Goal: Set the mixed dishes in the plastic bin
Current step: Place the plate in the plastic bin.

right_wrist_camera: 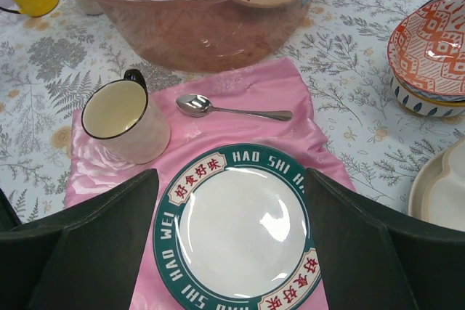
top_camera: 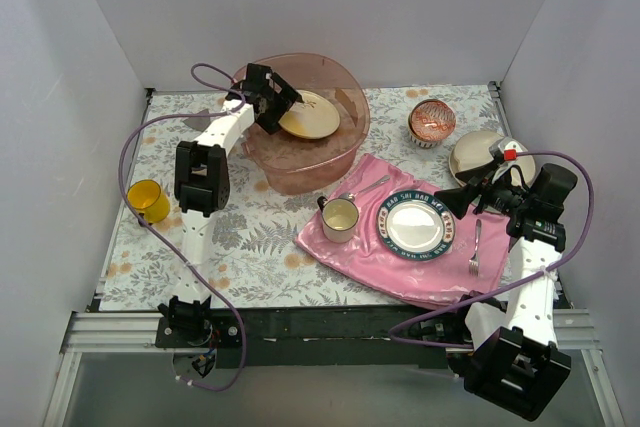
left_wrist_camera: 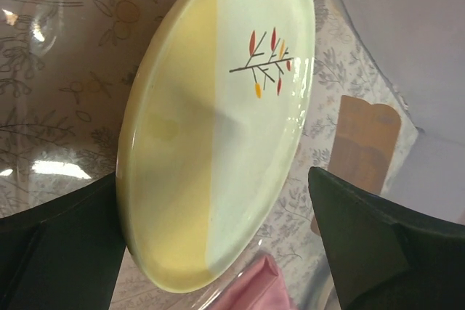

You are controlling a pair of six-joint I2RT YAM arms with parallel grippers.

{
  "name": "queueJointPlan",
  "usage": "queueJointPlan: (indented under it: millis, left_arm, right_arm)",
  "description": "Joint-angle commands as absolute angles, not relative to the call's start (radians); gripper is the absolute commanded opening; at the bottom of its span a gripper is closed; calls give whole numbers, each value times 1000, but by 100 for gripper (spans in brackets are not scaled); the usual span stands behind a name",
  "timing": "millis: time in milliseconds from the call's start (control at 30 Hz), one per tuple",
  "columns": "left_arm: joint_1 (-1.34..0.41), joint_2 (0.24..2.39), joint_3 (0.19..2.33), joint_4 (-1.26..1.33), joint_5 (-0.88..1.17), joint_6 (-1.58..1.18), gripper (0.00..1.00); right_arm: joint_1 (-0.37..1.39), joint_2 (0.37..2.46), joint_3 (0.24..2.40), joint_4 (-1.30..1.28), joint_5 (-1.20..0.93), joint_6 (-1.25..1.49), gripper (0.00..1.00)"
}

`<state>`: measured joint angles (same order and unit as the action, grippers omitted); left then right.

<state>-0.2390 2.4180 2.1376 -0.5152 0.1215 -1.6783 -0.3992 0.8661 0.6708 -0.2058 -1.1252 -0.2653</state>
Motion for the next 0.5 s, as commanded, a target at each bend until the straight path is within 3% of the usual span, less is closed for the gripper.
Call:
queueJointPlan:
  millis: [0, 467]
  left_arm:
    - [-242, 2427, 2244, -623, 13, -1640, 98]
    - [-275, 2434, 2312, -672, -152, -1468, 98]
  right_arm:
    - [-403, 850, 664, -186, -1127, -273, 88]
    - [-403, 847, 663, -183, -1124, -273, 88]
